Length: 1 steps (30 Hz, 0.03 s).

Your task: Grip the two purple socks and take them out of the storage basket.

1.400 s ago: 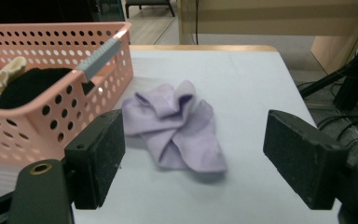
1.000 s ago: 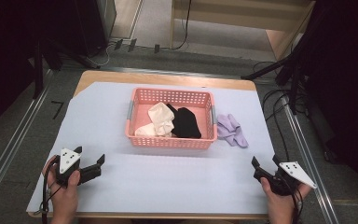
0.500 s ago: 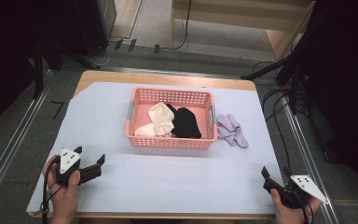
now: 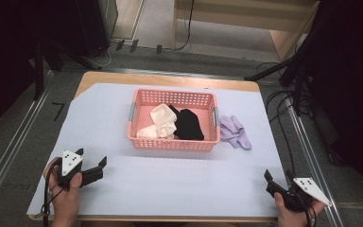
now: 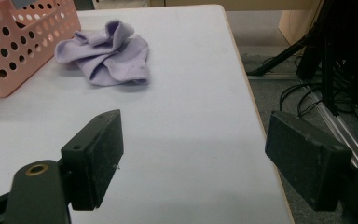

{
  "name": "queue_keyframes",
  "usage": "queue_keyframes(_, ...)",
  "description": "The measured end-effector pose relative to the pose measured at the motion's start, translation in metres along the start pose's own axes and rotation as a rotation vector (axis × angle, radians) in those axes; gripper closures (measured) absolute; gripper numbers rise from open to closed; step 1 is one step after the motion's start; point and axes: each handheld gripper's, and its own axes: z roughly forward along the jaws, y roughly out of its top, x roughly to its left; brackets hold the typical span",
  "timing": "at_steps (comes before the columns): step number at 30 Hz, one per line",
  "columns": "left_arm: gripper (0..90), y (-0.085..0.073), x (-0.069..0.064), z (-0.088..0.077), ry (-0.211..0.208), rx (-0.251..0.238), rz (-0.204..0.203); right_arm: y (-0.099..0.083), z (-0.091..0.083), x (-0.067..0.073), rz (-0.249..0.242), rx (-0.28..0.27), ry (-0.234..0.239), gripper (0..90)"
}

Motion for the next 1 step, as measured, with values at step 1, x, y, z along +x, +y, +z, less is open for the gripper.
queue_keyframes(1, 14.9, 0.0001, 0.0000, 0.0000, 0.000, 0.001, 0.002, -0.0001, 0.0002, -0.0002, -0.005, -0.006, 0.000, 19.7)
